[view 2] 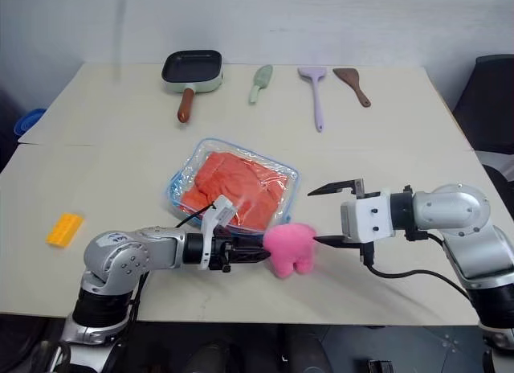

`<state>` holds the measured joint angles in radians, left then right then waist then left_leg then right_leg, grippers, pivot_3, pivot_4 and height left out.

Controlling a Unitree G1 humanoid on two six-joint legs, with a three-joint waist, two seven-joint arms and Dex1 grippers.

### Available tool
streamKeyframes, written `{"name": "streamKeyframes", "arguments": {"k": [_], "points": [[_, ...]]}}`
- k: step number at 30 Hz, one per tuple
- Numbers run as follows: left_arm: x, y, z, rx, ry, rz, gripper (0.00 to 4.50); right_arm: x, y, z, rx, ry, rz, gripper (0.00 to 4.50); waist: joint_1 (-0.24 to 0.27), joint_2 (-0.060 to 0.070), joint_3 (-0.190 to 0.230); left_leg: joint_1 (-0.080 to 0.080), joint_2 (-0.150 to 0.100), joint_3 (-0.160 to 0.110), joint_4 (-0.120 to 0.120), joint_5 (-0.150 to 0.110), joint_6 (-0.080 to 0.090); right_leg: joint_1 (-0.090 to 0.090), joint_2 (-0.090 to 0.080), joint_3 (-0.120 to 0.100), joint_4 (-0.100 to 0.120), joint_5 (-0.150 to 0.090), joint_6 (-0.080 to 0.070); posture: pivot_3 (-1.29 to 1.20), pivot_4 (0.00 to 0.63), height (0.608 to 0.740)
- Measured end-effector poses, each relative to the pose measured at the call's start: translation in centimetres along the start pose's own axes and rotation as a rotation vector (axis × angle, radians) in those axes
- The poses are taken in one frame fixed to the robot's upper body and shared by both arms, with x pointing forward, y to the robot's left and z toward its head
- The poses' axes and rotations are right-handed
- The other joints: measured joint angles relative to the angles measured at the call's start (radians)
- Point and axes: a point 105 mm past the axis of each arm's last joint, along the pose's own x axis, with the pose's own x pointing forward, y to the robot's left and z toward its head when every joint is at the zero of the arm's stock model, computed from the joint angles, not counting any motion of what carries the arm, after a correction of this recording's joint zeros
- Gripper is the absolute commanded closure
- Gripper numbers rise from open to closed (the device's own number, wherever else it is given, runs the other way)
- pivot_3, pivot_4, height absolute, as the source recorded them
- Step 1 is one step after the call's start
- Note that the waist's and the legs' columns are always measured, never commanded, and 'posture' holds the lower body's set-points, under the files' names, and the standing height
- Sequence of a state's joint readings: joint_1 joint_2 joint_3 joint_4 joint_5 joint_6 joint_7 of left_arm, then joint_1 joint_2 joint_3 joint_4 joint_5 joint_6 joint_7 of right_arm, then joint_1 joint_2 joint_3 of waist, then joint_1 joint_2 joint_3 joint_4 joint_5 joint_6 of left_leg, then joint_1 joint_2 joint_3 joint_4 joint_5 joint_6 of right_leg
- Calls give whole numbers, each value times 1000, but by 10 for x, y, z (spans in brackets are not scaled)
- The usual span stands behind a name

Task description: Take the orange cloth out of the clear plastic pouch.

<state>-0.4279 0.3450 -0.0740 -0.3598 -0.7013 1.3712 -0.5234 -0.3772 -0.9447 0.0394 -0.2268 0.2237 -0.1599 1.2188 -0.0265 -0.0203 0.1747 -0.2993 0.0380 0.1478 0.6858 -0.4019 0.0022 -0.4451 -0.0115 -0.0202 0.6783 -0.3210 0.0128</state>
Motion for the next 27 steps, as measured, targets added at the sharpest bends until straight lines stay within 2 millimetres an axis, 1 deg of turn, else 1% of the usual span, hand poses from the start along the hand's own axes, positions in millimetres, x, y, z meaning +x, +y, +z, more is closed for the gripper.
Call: {"name": "streamKeyframes", "arguments": {"k": [1,2,6,9,10,12,16,18,19,20,22,26,27], "points": [[1,0,0,-1,1,-5,2335,0,-1,0,-6,0,1,240,-1,0,0,0,0,0,0,0,0,0,0,0,0,0,0,0,150,740],[2,0,-1,-1,3,-11,2529,0,-2,-1,-14,2,3,210,-2,0,0,0,0,0,0,0,0,0,0,0,0,0,0,0,150,740],[4,-3,-2,4,-2,-35,3469,2,-10,-11,-54,37,8,199,-1,0,0,0,0,0,0,0,0,0,0,0,0,0,0,0,150,740],[4,-4,-2,5,-10,-50,4278,5,-16,-20,-78,62,8,199,-2,0,0,0,0,0,0,0,0,0,0,0,0,0,0,0,150,740],[4,-5,-2,7,-12,-54,4475,6,-17,-23,-83,67,9,199,-2,0,0,0,0,0,0,0,0,0,0,0,0,0,0,0,150,740],[4,-5,-1,10,-15,-56,4475,8,-17,-26,-88,73,11,199,-2,0,0,0,0,0,0,0,0,0,0,0,0,0,0,0,150,740],[3,-4,-1,16,-17,-51,4475,11,-11,-35,-82,93,38,199,-2,0,0,0,0,0,0,0,0,0,0,0,0,0,0,0,150,740],[3,-3,-1,19,-17,-45,4475,12,-9,-37,-93,97,46,199,-1,0,0,0,0,0,0,0,0,0,0,0,0,0,0,0,150,740],[3,-3,-2,21,-19,-44,4475,12,-6,-38,-96,99,52,199,-2,0,0,0,0,0,0,0,0,0,0,0,0,0,0,0,150,740],[2,-4,-4,27,-18,-41,4475,13,1,-41,-74,98,63,199,-2,0,0,0,0,0,0,0,0,0,0,0,0,0,0,0,150,740],[0,-4,-6,43,-17,-38,4475,16,8,-39,-35,82,71,199,-2,0,0,0,0,0,0,0,0,0,0,0,0,0,0,0,150,740],[1,-6,-3,72,-36,-42,4475,22,11,-24,-15,37,64,199,-2,1,0,0,0,0,0,0,0,0,0,0,0,0,0,0,150,740],[2,-5,-3,79,-38,-41,4305,22,11,-22,-11,35,62,199,-1,1,0,0,0,0,0,0,0,0,0,0,0,0,0,0,150,740]]}}
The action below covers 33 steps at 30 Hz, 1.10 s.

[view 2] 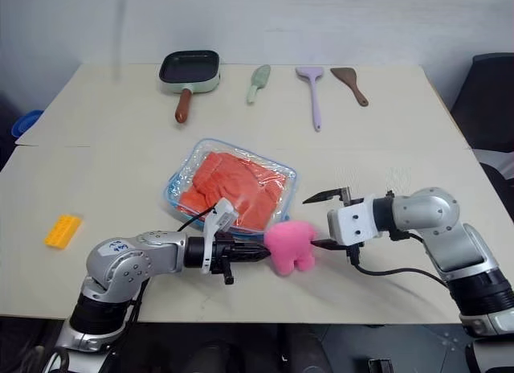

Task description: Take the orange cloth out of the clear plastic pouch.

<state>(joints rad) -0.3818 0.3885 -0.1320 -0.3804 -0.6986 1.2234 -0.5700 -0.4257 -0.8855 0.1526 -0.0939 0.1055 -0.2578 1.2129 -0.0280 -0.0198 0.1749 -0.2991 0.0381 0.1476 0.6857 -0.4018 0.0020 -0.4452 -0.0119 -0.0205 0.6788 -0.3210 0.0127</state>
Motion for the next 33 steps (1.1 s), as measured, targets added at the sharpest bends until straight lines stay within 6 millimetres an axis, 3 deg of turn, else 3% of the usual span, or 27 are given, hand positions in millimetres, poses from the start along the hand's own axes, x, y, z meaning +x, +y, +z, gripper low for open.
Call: {"name": "streamKeyframes", "arguments": {"k": [8,18,25,33], "points": [[-3,1,1,41,-39,-9,2139,2,6,3,35,-2,-6,199,0,0,0,0,0,0,0,0,0,0,0,0,0,0,0,0,150,740],[-8,13,0,56,-58,33,2139,2,8,2,48,2,-10,199,1,0,0,0,0,0,0,0,0,0,0,0,-1,0,0,0,150,740],[7,18,5,58,-69,21,2139,2,8,2,48,3,-10,199,1,0,0,0,0,0,0,0,0,0,0,0,0,0,0,0,150,740],[18,7,19,87,-100,-28,2139,2,8,2,52,4,-10,199,-2,0,0,0,0,0,0,0,0,0,0,0,0,0,0,0,150,740]]}}
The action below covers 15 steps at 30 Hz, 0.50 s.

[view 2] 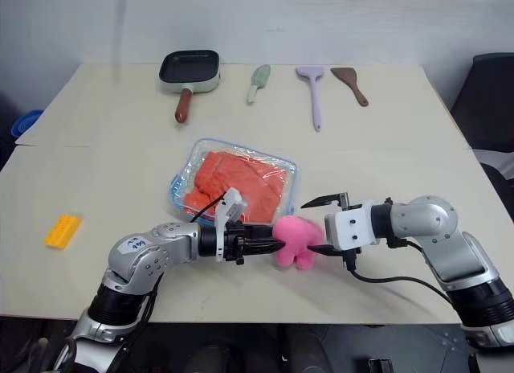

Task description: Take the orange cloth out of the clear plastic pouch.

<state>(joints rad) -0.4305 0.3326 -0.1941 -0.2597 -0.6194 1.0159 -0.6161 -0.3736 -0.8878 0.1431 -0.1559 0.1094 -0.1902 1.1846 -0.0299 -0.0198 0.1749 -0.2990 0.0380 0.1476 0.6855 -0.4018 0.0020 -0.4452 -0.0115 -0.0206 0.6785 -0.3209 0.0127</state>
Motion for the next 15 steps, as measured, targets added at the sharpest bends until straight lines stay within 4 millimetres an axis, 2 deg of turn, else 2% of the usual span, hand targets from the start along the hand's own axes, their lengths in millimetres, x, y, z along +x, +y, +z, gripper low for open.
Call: {"name": "streamKeyframes", "arguments": {"k": [8,11,15], "points": [[0,0,-2,-16,12,-3,2139,0,-1,0,-1,2,-6,199,3,0,0,0,0,0,0,0,0,0,0,0,0,0,0,0,150,740],[1,0,-2,-21,9,-7,2713,0,-1,0,-1,2,-9,199,2,0,0,0,0,0,0,0,0,0,0,0,0,0,0,0,150,740],[1,1,-5,-41,10,-16,3916,0,-1,1,2,2,-9,199,2,0,0,0,0,0,0,0,0,0,0,0,0,0,0,0,150,740]]}}
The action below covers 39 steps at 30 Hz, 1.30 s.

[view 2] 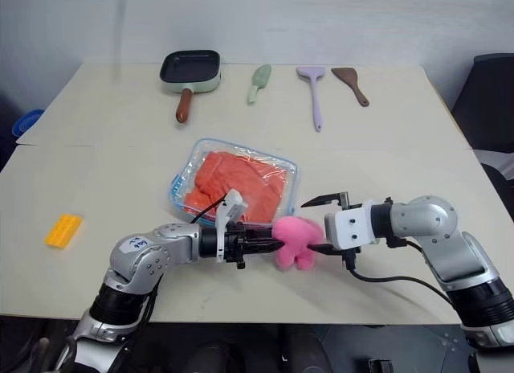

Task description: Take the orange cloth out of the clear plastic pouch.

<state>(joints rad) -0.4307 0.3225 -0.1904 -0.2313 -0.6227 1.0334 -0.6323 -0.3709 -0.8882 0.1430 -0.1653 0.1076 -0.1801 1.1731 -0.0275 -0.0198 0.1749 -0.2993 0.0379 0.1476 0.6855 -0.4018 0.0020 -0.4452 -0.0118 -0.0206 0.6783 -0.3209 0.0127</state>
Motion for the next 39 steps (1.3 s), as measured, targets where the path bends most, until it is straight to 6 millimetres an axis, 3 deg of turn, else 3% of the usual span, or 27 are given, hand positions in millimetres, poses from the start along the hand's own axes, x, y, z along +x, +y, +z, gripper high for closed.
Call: {"name": "streamKeyframes", "arguments": {"k": [2,9,13,14,16,20,24,39], "points": [[0,0,0,-4,0,-4,4487,0,2,1,1,1,5,199,0,0,0,0,0,0,0,0,0,0,0,0,0,0,0,0,150,740],[-15,2,-3,15,26,0,4487,-20,-3,-1,-21,46,3,199,-3,0,0,0,0,0,-1,0,0,0,0,0,0,0,0,0,150,740],[-25,3,-10,15,44,21,4487,-27,-26,-7,-97,71,-18,199,-6,0,0,1,0,0,-1,0,0,0,0,0,0,0,0,0,150,740],[-26,3,-11,13,45,22,4499,-27,-32,-10,-118,82,-28,379,-4,0,0,1,0,0,0,0,0,0,0,0,0,0,0,0,150,740],[-27,1,-11,18,41,25,4500,-19,-40,-12,-147,67,-35,765,-4,0,0,1,0,0,-1,0,0,0,0,0,0,0,0,0,150,740],[-26,-3,-11,25,37,28,4500,12,-33,-14,-187,10,32,2130,-4,0,0,0,0,0,-1,0,0,0,0,0,0,0,0,0,150,740],[-25,-6,-14,30,39,30,4500,31,-23,-11,-257,-29,90,2130,-1,1,0,0,0,0,-1,0,0,0,-1,0,0,0,0,0,150,740],[-21,-9,-15,40,40,48,4500,48,-22,-3,-329,-92,111,2130,-4,1,0,0,0,0,-1,0,0,0,-1,0,0,0,0,0,150,740]]}}
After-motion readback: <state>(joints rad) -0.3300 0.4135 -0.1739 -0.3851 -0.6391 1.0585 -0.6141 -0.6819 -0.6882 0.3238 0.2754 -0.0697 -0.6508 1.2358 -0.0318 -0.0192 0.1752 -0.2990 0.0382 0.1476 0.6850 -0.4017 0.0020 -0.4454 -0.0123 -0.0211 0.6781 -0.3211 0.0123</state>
